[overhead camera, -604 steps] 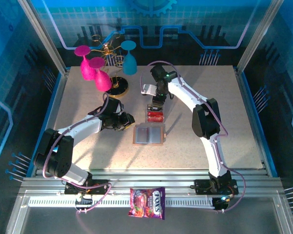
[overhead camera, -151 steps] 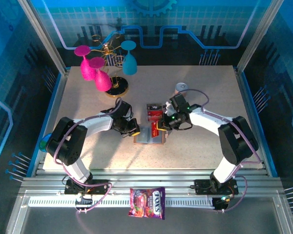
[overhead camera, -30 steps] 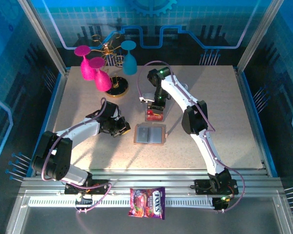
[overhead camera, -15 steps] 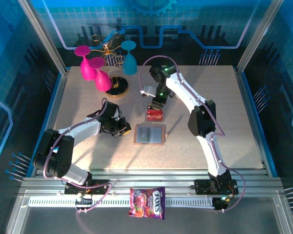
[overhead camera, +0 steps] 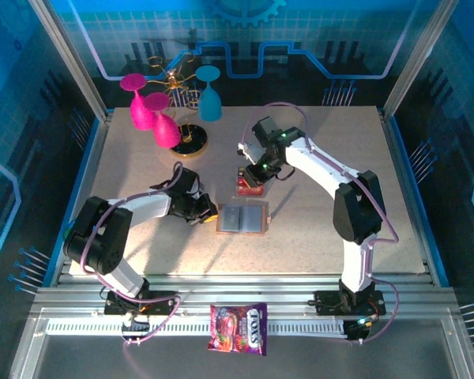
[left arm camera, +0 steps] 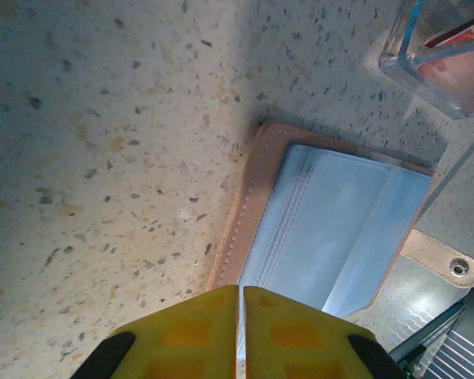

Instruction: Take the credit cards out of the card holder

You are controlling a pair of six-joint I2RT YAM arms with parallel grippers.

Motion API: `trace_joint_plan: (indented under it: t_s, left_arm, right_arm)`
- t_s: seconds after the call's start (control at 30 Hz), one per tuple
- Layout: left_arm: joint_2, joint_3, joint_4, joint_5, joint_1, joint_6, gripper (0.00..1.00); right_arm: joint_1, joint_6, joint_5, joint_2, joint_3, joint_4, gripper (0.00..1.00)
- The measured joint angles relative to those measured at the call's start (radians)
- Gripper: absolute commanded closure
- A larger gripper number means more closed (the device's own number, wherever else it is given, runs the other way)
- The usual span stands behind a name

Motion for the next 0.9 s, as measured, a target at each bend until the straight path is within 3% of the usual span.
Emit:
trace_joint_plan:
  t_s: [0.27,0.4,0.6,0.9]
  left_arm:
    - [0.032,0.0,0.015,0.006,-0.014,0.0,0.92]
    - [0.05,0.0,0.027,0.006,-0.016,0.0,0.93]
    - [0.059,0.0,0.03,0.006,-0.016,0.0,0.93]
    - [0.059,-0.011,0.039,0.007,-0.016,0.0,0.93]
  right_arm:
    - [0.045,0.363,-0.095,-0.056,-0.267,0.253,0.86]
    - [0.076,0.491,-0.148,-0.061,-0.338,0.347,0.81]
    - [0.087,0.631,-0.198,-0.065,-0.433,0.48,0.78]
    - [0.116,0.72,-0.237,-0.05,-0.437,0.564,0.74]
